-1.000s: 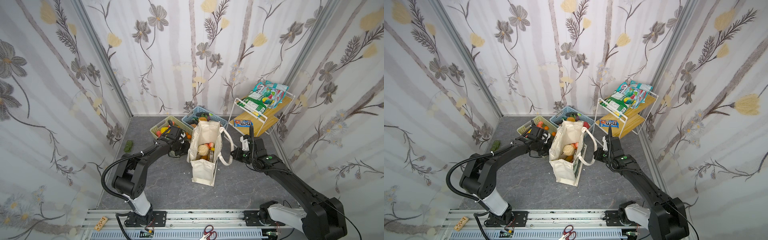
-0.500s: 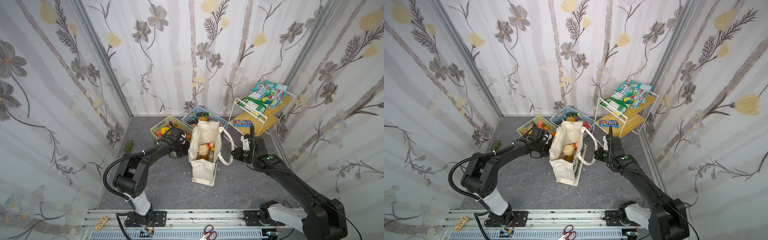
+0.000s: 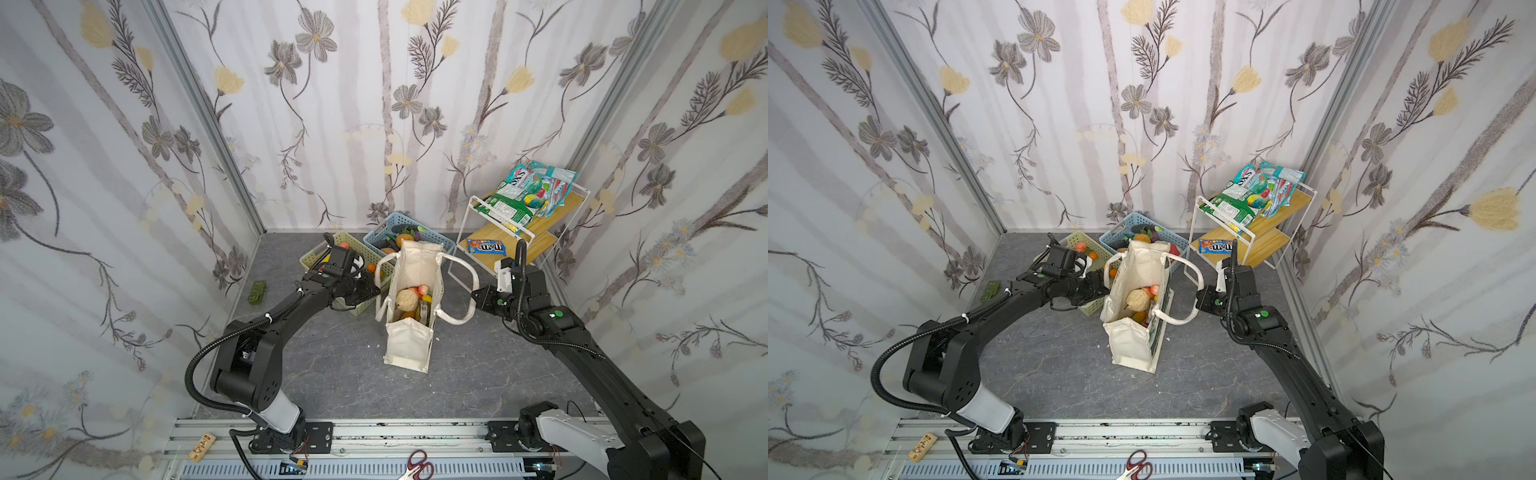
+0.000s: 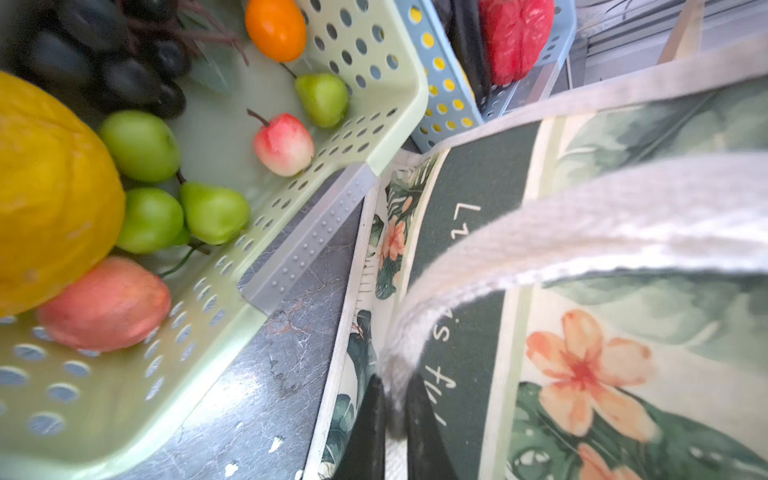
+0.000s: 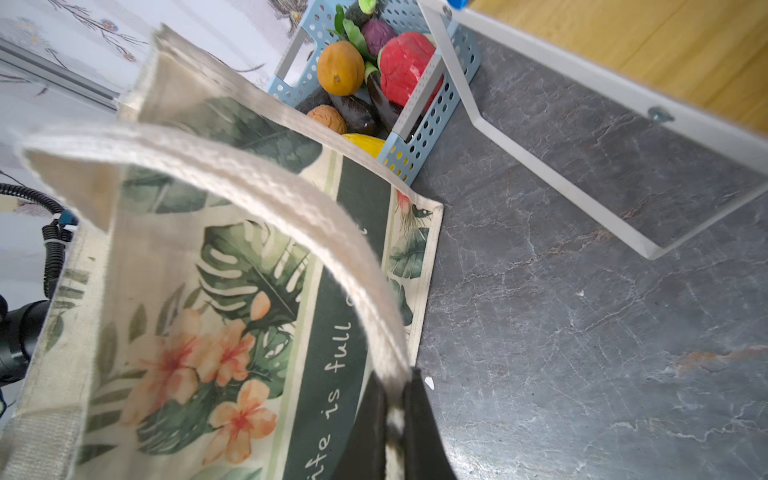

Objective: Place the food into the grocery bag and tie it
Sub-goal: 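Lift both handles up and bring the grippers together above the bag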

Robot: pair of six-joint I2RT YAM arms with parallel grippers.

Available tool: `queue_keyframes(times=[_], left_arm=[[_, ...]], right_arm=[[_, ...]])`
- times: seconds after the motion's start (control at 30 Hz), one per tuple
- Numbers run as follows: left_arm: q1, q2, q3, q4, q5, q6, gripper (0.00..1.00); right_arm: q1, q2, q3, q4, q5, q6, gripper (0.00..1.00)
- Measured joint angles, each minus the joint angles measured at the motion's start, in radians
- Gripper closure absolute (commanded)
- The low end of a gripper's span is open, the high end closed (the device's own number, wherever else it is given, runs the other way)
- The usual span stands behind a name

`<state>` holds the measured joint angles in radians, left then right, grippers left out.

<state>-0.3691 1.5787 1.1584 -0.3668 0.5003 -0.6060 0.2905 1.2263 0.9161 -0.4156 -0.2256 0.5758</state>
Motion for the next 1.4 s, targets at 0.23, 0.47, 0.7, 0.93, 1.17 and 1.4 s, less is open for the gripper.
queue_keyframes(times=[0.23,0.47,0.7,0.93,1.17,1.4], left_arm=[[0.035,-0.036,0.109,-0.077,0.008,0.042,0.93],[0.051,-0.043,0.208,-0.153,0.055,0.11,0.93],[0.063,-0.057,0.295,-0.198,0.123,0.131,0.93],[0.063,-0.074,0.378,-0.21,0.171,0.136,0.93],[0.063,-0.088,0.441,-0.215,0.205,0.134,0.93],[0.051,-0.095,0.495,-0.233,0.222,0.122,0.93]], right_arm=[[-0.001,0.005,0.126,-0.055,0.015,-0.035,0.93],[-0.001,0.006,0.206,-0.105,0.015,-0.061,0.93],[-0.001,0.005,0.292,-0.143,0.003,-0.084,0.93],[-0.001,0.01,0.352,-0.154,-0.042,-0.091,0.92],[0.012,0.017,0.359,-0.101,-0.119,-0.085,0.92],[0.066,0.032,0.372,0.01,-0.203,-0.058,0.92]])
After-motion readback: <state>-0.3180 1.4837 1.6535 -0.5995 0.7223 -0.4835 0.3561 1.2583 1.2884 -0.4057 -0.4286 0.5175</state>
